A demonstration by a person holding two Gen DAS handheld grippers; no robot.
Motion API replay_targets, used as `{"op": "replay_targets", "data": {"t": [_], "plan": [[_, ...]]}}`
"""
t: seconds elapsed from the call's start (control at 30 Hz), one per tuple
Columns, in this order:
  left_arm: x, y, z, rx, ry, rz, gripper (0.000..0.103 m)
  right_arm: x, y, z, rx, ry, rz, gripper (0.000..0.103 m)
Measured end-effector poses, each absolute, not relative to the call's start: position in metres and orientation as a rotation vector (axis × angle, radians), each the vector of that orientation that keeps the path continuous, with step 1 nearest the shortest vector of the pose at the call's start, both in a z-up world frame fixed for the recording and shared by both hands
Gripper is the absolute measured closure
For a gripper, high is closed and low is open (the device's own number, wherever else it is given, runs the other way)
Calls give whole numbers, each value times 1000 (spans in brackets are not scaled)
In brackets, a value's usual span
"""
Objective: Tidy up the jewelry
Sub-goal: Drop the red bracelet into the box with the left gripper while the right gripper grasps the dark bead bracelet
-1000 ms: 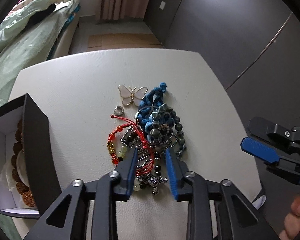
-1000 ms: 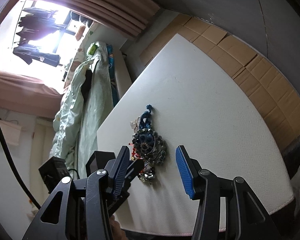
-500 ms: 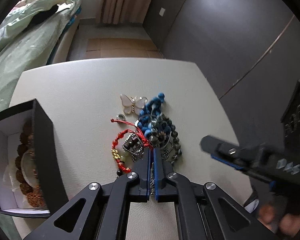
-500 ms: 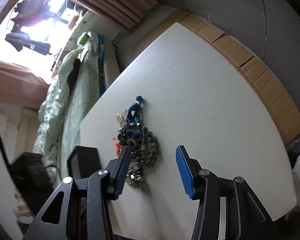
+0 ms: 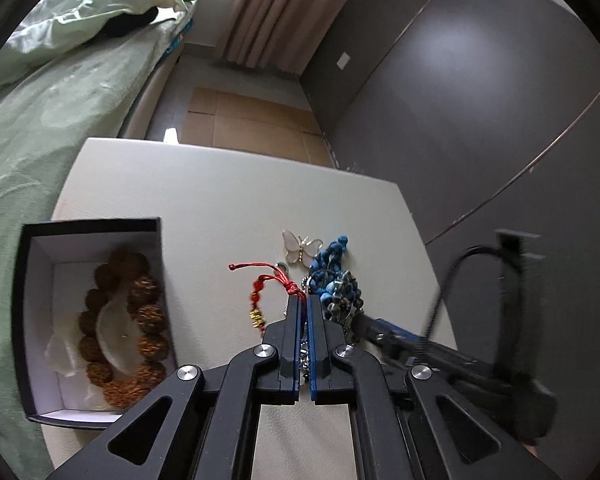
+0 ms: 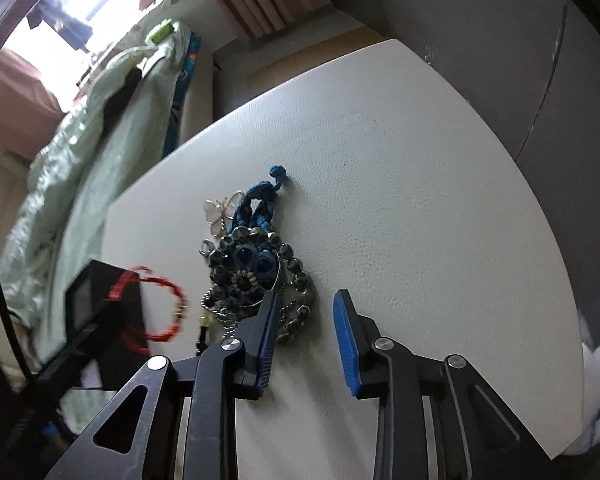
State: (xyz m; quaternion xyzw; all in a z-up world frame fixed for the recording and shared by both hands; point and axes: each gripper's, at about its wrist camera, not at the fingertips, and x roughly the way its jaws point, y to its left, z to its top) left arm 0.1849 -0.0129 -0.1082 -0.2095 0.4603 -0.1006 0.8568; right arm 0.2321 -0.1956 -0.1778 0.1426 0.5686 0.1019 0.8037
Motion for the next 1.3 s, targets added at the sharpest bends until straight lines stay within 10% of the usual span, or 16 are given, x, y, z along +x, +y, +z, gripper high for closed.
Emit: {"op": "replay_targets", "data": {"t": [0.23, 1.07, 1.17, 1.23, 1.3], "plan": [[170, 8, -91, -472, 912, -211, 101, 230, -179, -174, 138, 1200, 160, 92], [135, 81, -78, -590, 875, -79, 98, 185, -181, -93, 379, 934, 453, 93], [135, 91, -82, -617, 884, -75, 67, 186, -170, -88, 393, 914, 491, 93], [130, 98, -78, -627, 847, -56, 25, 184, -163, -83, 396, 893, 524, 93], [124, 104, -72, -640, 806, -40, 22, 182, -155, -77, 398, 869, 563, 93]]}}
